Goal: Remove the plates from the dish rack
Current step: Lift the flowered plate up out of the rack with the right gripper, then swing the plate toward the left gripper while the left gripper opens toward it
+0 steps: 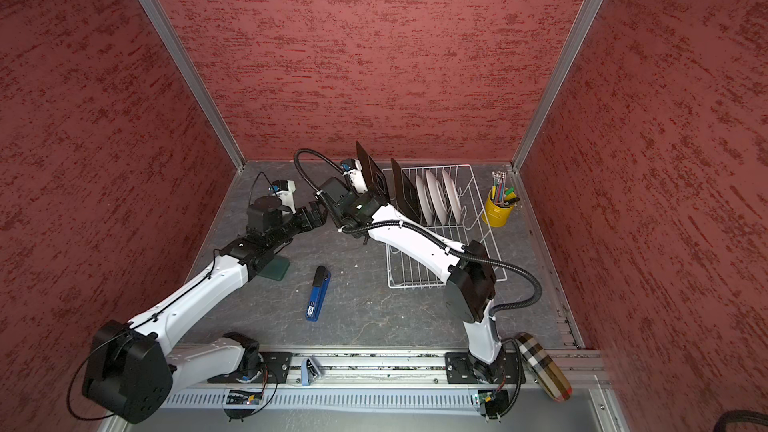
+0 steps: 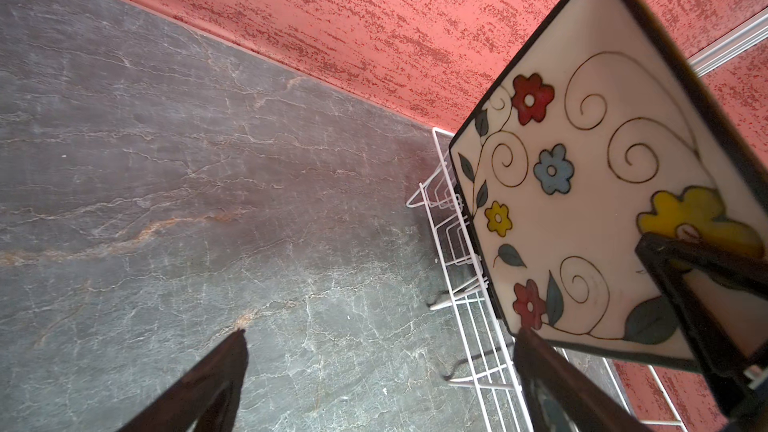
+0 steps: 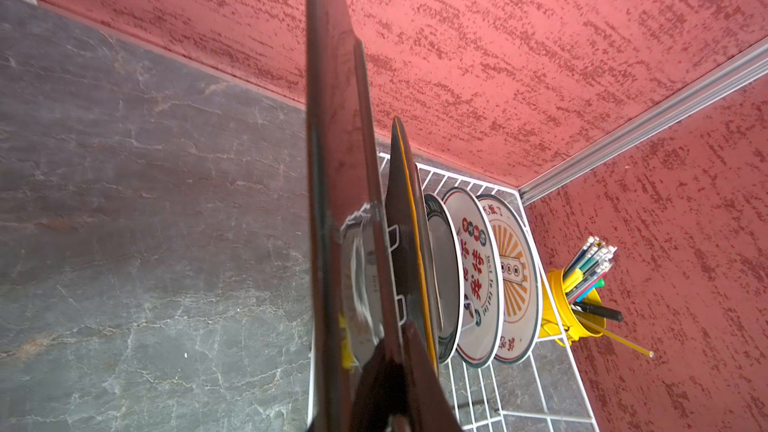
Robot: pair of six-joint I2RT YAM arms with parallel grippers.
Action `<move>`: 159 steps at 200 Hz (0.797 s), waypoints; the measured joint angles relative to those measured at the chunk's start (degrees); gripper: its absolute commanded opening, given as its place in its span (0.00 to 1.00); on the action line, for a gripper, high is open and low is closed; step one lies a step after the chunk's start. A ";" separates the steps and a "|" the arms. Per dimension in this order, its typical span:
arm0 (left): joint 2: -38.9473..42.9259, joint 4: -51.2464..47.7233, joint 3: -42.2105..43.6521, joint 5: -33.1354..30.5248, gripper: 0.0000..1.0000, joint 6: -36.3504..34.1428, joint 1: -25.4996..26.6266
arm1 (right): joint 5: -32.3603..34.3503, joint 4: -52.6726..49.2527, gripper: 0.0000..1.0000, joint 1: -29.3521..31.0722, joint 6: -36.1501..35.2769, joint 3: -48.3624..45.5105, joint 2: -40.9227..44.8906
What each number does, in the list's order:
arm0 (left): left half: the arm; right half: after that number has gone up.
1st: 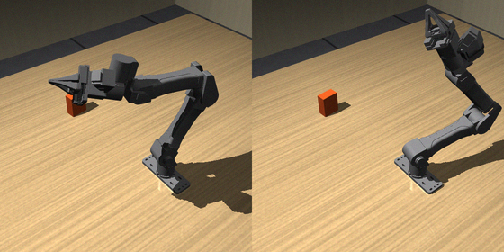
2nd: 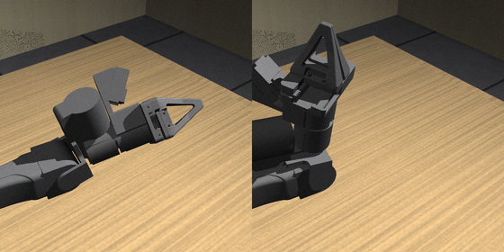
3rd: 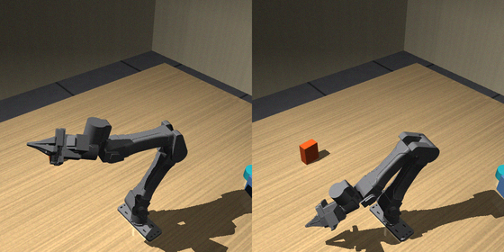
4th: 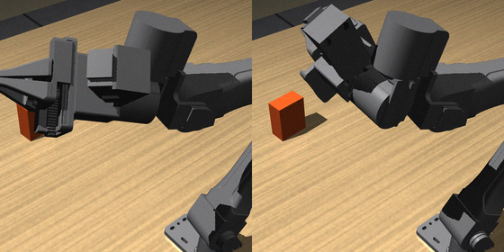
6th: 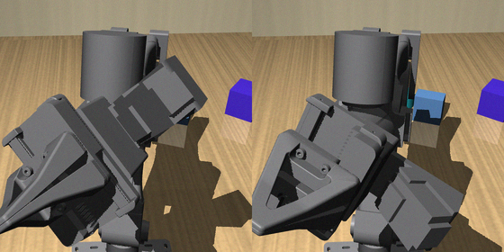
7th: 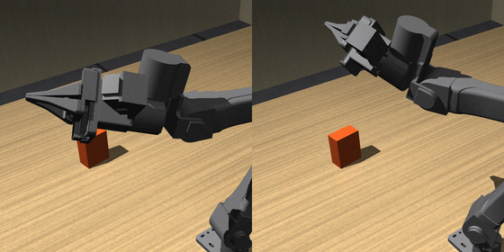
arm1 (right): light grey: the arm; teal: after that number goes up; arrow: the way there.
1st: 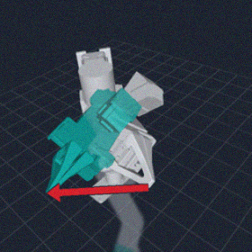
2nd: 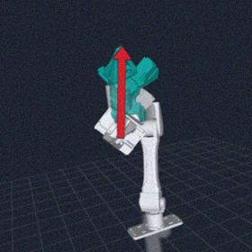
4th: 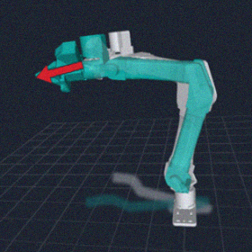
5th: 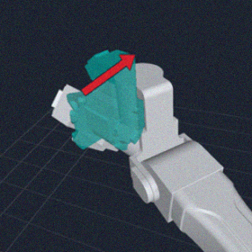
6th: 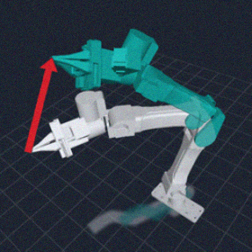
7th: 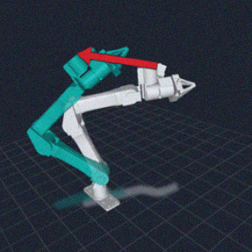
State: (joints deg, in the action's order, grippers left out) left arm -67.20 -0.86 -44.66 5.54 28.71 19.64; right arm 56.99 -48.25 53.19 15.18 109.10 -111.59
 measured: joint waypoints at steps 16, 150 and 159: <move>0.00 0.00 0.00 0.04 1.00 0.02 0.00 | 0.11 0.94 0.00 0.37 -1.09 0.00 0.07; 0.02 3.89 3.65 6.49 0.97 5.40 -2.73 | -1.64 17.16 0.00 2.89 -11.04 -12.94 18.84; 0.04 4.04 3.65 6.78 0.97 5.55 -2.99 | -4.26 17.59 0.00 2.27 -9.84 -13.53 20.70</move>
State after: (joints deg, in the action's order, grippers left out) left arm -67.16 3.18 -41.01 12.32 34.26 16.64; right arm 52.73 -30.65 55.46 5.34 95.57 -90.89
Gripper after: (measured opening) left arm 0.972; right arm 0.150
